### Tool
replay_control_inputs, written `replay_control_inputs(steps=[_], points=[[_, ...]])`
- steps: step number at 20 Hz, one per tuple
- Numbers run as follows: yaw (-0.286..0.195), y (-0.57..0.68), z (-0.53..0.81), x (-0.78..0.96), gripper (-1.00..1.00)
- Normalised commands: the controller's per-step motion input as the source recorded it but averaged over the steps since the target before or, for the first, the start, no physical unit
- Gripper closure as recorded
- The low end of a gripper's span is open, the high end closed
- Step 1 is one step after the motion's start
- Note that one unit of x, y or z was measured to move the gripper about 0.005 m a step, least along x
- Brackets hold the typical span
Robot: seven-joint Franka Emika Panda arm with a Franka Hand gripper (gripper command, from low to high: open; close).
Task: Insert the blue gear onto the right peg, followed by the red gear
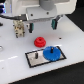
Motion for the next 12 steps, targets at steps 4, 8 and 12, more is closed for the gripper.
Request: replay_control_inputs(steps=[4,8,12], points=[[0.000,0.04,-0.19,-0.56,-1.00],[0.000,0.03,-0.10,-0.46,-1.00],[0.000,-0.29,0.00,0.17,-1.00]])
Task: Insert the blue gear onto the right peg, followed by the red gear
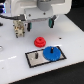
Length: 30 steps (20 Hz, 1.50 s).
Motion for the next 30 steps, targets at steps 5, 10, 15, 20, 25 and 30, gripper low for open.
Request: replay_control_inputs(steps=[5,10,15,20,25,30], points=[[0.000,-0.29,0.00,0.46,-1.00],[0.000,-0.08,-0.04,0.55,-1.00],[0.000,0.00,-0.07,0.53,-1.00],[0.000,0.02,-0.15,-0.04,-1.00],[0.000,0.00,-0.26,-0.01,-1.00],[0.000,0.02,-0.09,0.05,-1.00]])
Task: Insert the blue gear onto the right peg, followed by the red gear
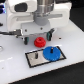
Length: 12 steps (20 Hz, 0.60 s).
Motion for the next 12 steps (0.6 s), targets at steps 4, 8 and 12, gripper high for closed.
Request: replay_control_inputs(steps=[4,8,12], points=[[0.000,0.06,-0.10,0.11,1.00],[0.000,0.00,0.05,0.20,-1.00],[0.000,0.00,0.14,0.37,-1.00]])
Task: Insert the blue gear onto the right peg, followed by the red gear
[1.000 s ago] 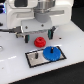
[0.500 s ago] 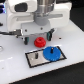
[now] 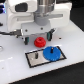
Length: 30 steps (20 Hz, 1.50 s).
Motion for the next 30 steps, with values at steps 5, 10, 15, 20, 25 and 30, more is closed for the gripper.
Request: replay_control_inputs(steps=[5,10,15,20,25,30], points=[[0.000,-0.01,0.10,0.37,-1.00],[0.000,0.00,-0.15,0.09,-1.00],[0.000,0.00,-0.24,-0.04,-1.00],[0.000,0.00,-0.18,-0.03,-1.00],[0.000,0.03,-0.12,-0.01,1.00],[0.000,0.00,-0.22,-0.07,-1.00]])
